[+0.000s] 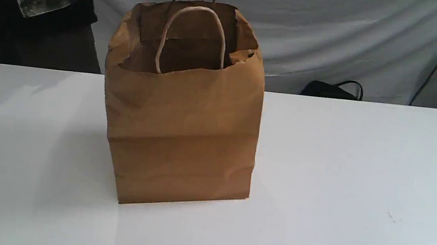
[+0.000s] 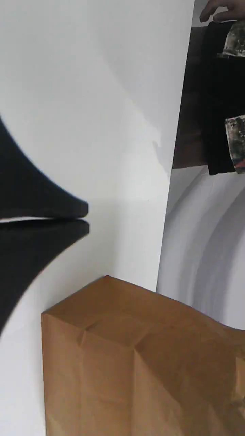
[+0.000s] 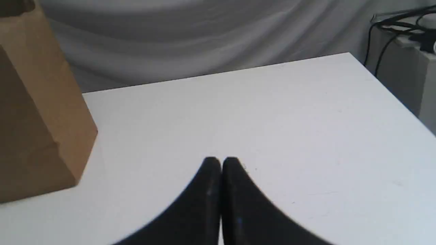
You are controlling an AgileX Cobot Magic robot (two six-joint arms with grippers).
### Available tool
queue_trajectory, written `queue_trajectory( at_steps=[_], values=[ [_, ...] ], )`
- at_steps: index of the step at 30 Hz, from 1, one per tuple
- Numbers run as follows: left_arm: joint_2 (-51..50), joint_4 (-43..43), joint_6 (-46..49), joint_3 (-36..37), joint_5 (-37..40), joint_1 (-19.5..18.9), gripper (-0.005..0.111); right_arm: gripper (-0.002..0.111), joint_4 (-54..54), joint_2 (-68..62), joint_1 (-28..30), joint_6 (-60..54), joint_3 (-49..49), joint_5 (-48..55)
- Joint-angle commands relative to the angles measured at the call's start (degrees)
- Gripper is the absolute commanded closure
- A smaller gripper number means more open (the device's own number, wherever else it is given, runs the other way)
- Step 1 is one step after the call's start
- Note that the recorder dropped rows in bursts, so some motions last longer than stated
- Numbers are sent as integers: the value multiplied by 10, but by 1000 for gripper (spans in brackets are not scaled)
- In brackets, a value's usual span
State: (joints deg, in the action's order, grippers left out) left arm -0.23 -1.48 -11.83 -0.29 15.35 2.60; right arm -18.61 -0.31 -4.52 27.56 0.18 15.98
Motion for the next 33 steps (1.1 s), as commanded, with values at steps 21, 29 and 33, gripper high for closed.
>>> queue_trajectory(
  at_steps=[21, 29, 33],
  values=[
    [2, 4, 1, 3, -1, 3, 107, 108, 180, 3, -2, -188, -2, -16],
    [2, 4, 1, 3, -1, 3, 107, 108, 403, 3, -2, -417, -2, -14],
    [2, 4, 1, 3, -1, 3, 107, 108, 374, 3, -2, -413, -2, -13]
  ],
)
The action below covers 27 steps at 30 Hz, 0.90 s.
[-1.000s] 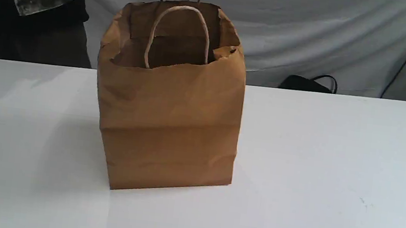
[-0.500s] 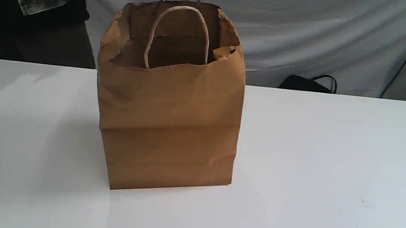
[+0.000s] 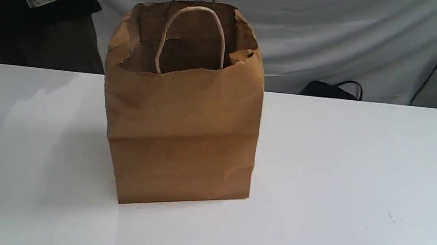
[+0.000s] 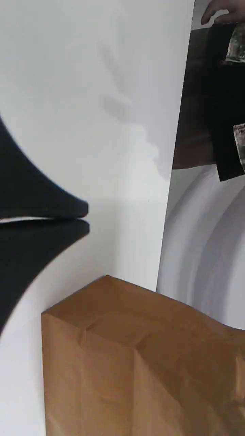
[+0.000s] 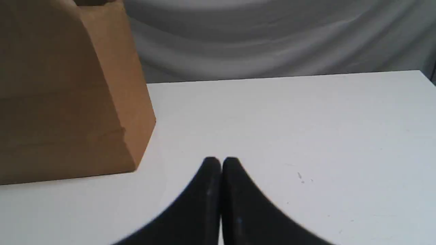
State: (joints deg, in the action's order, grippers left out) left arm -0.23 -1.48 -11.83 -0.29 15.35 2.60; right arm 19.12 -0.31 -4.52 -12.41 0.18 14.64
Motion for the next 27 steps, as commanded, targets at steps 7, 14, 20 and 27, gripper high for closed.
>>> queue_trajectory(
  at_steps=[7, 14, 20, 27],
  values=[
    [2, 4, 1, 3, -1, 3, 107, 108, -50, 3, -1, -13, -2, -10],
    [2, 4, 1, 3, -1, 3, 107, 108, -80, 3, -1, -22, -2, 29],
    [2, 4, 1, 3, -1, 3, 107, 108, -68, 3, -1, -21, -2, 29],
    [2, 4, 1, 3, -1, 3, 107, 108, -11, 3, -1, -21, -2, 30]
  ],
)
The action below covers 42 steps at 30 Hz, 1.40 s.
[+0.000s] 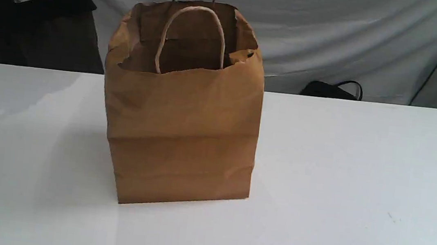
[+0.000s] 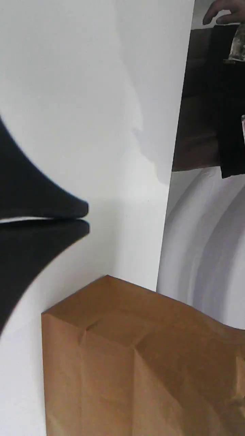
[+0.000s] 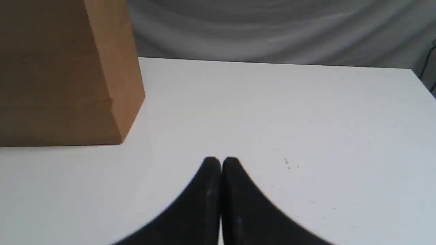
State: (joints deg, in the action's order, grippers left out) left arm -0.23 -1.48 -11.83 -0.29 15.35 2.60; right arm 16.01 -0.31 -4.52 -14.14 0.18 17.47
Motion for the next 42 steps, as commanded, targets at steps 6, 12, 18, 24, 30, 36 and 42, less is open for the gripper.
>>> queue_trajectory(
  at_steps=[6, 12, 18, 24, 30, 36, 42],
  values=[
    [2, 4, 1, 3, -1, 3, 107, 108, 21, 3, -1, -4, -2, 0],
    [2, 4, 1, 3, -1, 3, 107, 108, -23, 3, -1, -11, -2, -2],
    [2, 4, 1, 3, -1, 3, 107, 108, -15, 3, -1, -4, -2, 9],
    [2, 4, 1, 3, -1, 3, 107, 108, -19, 3, -1, -5, -2, 17],
    [2, 4, 1, 3, -1, 3, 107, 108, -17, 3, -1, -5, -2, 17],
    [2, 4, 1, 3, -1, 3, 107, 108, -17, 3, -1, -5, -2, 17],
    [2, 4, 1, 3, -1, 3, 107, 108, -44, 3, -1, -5, -2, 17]
  ],
)
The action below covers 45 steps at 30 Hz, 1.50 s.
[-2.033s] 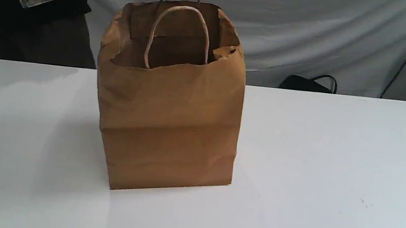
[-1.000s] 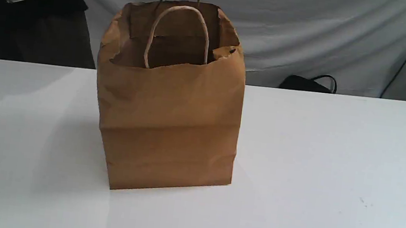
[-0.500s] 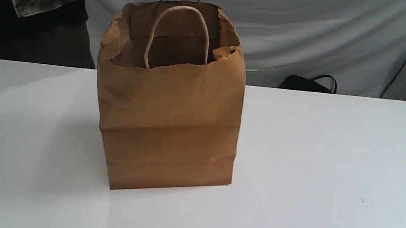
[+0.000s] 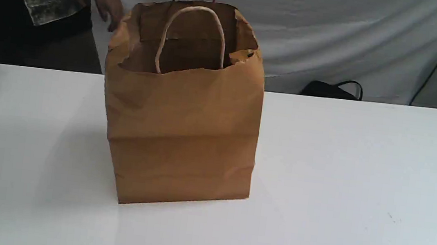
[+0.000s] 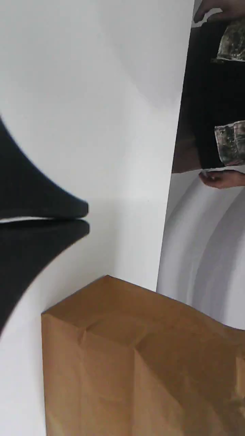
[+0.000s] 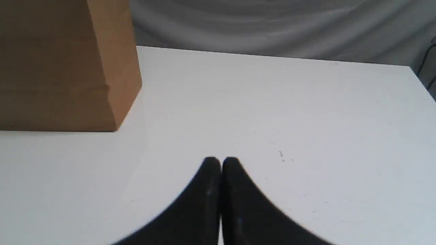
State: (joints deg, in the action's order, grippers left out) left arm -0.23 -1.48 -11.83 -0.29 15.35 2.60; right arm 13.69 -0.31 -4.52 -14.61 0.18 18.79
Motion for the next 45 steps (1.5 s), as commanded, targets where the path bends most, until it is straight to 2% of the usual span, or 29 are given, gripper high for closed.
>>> queue_trajectory(
  at_steps=[1, 45],
  values=[
    [2, 4, 1, 3, -1, 3, 107, 108, -34, 3, -1, 0, -2, 3],
    [2, 4, 1, 3, -1, 3, 107, 108, -28, 3, -1, 2, -2, 3]
  ],
)
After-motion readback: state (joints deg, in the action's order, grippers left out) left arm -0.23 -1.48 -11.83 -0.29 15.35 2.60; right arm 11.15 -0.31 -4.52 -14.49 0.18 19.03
